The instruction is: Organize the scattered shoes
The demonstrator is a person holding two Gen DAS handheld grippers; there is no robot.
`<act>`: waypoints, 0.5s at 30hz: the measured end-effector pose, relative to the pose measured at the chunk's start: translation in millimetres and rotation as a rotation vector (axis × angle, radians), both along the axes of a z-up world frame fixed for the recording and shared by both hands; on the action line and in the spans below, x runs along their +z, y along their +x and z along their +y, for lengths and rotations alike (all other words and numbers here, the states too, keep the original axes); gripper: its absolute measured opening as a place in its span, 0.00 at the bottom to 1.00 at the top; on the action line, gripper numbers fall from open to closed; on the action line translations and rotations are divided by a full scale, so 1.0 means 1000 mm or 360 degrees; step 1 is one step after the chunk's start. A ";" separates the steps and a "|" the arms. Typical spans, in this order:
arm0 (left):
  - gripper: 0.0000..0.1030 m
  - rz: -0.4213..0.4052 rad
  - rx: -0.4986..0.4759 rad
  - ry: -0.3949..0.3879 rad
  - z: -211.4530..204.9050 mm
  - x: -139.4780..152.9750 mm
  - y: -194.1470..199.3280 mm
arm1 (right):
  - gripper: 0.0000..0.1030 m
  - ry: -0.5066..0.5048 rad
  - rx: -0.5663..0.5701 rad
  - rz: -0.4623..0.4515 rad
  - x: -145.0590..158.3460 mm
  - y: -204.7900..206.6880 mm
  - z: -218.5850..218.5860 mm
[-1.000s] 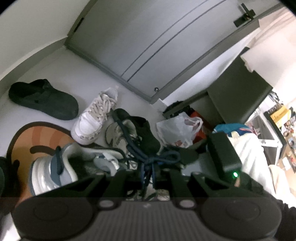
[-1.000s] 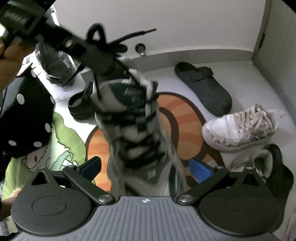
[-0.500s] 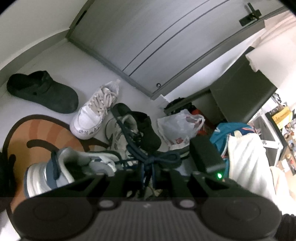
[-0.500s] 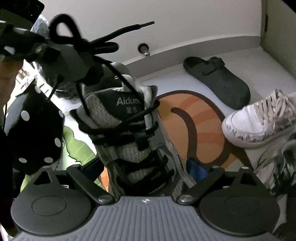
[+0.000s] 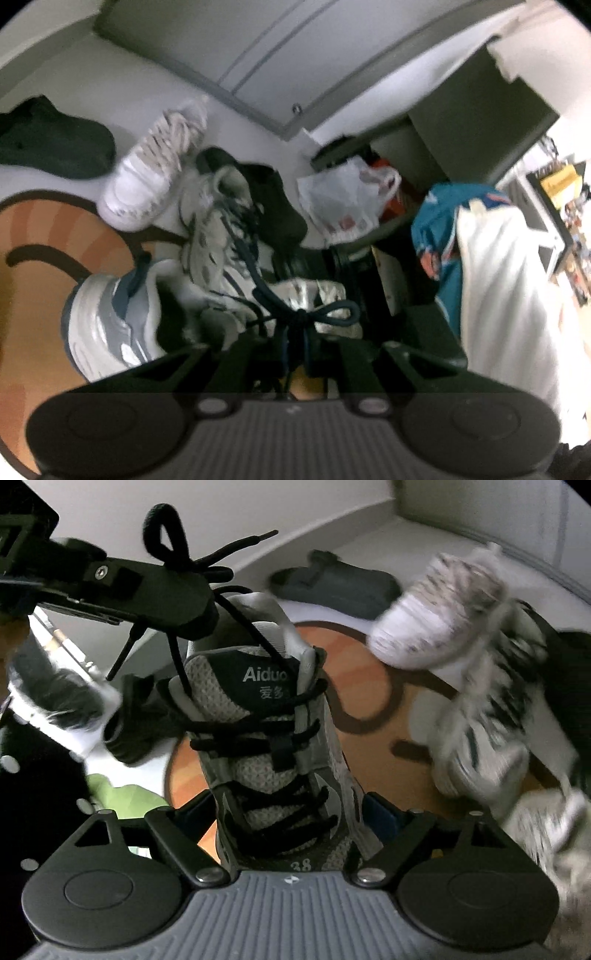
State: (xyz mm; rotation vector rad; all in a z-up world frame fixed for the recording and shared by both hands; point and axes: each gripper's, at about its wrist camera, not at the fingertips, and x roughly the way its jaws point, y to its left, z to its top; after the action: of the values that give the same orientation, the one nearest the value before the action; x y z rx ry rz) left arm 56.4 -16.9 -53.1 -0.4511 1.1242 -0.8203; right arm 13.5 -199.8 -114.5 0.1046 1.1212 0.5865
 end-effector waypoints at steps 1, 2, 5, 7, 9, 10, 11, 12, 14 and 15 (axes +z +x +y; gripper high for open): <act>0.07 0.0009 -0.0019 -0.0001 -0.005 -0.002 -0.001 | 0.86 0.0005 -0.0048 0.0014 -0.003 -0.005 -0.004; 0.07 0.0018 -0.0057 -0.0001 -0.013 -0.005 -0.003 | 0.86 0.0007 -0.0105 0.0035 -0.006 -0.011 -0.008; 0.07 0.0042 -0.0162 -0.0016 -0.036 -0.015 -0.009 | 0.86 -0.0011 -0.0284 0.0080 -0.012 -0.032 -0.020; 0.07 0.0052 -0.0223 -0.0022 -0.049 -0.021 -0.012 | 0.86 -0.0033 -0.0399 0.0108 -0.017 -0.045 -0.029; 0.07 0.0075 -0.0290 -0.0030 -0.065 -0.029 -0.017 | 0.85 -0.0086 -0.0479 0.0126 -0.022 -0.058 -0.038; 0.07 0.0087 -0.0325 -0.0034 -0.072 -0.033 -0.020 | 0.85 -0.0113 -0.0522 0.0133 -0.024 -0.063 -0.043; 0.07 0.0095 -0.0353 -0.0036 -0.079 -0.036 -0.022 | 0.85 -0.0131 -0.0567 0.0141 -0.027 -0.069 -0.047; 0.07 0.0102 -0.0380 -0.0036 -0.086 -0.039 -0.024 | 0.85 -0.0149 -0.0612 0.0149 -0.029 -0.074 -0.051; 0.07 0.0107 -0.0460 -0.0041 -0.102 -0.048 -0.031 | 0.85 -0.0171 -0.0687 0.0166 -0.034 -0.084 -0.058; 0.07 0.0113 -0.0495 -0.0039 -0.110 -0.052 -0.033 | 0.85 -0.0177 -0.0722 0.0179 -0.037 -0.089 -0.061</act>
State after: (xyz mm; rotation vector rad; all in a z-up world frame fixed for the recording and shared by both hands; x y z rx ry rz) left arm 23.3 -126.8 -104.8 -0.3316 1.2701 -1.0966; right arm -75.7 -261.2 -151.3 0.2898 1.1885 0.1146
